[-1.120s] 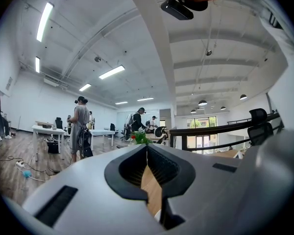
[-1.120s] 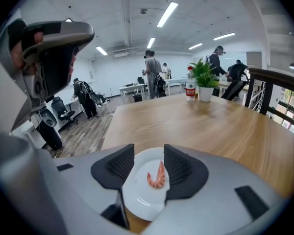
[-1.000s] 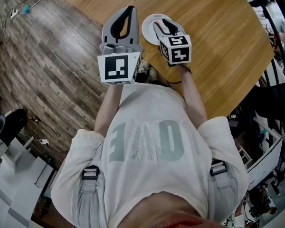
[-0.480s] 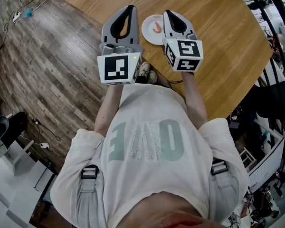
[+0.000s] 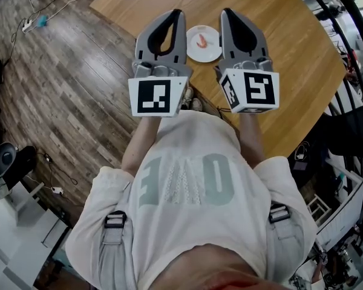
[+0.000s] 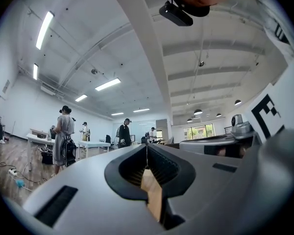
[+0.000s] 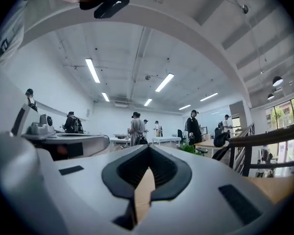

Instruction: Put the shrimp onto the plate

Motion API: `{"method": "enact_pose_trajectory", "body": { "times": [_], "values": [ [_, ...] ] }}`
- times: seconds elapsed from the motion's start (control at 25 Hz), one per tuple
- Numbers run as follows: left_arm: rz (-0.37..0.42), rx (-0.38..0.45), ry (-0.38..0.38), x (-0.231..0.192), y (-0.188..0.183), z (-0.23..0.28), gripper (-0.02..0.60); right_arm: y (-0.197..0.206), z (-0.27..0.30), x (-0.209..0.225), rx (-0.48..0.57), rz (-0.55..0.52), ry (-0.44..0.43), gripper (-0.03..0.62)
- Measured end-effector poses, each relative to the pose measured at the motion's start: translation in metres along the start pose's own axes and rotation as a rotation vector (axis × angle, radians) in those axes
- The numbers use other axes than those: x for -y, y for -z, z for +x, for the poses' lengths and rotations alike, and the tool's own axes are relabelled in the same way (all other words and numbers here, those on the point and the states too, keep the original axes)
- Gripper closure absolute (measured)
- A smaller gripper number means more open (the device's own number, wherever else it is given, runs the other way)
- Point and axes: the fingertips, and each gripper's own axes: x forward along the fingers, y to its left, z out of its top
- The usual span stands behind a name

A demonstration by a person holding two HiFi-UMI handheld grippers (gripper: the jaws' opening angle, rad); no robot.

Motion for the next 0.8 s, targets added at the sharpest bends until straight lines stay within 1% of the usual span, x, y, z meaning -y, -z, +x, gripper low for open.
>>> {"method": "enact_pose_trajectory", "body": {
  "times": [0.12,0.28,0.44,0.56,0.8],
  "values": [
    [-0.003,0.035,-0.002,0.001,-0.017,-0.005,0.569,-0.026,-0.009,-0.005,0.075,-0.023,-0.01,0.574],
    [0.01,0.072,0.002,0.002,-0.034,-0.011,0.569,-0.045,-0.02,-0.01,0.127,-0.045,-0.003,0.574],
    [0.004,0.112,0.008,0.002,-0.045,-0.013,0.569,-0.041,-0.023,-0.007,0.121,-0.052,0.02,0.576],
    [0.012,0.108,0.008,0.005,-0.045,-0.013,0.569,-0.039,-0.026,-0.005,0.115,-0.056,0.036,0.576],
    [0.025,0.109,0.021,0.008,-0.046,-0.011,0.569,-0.044,-0.03,-0.004,0.129,-0.053,0.037,0.576]
  ]
}}
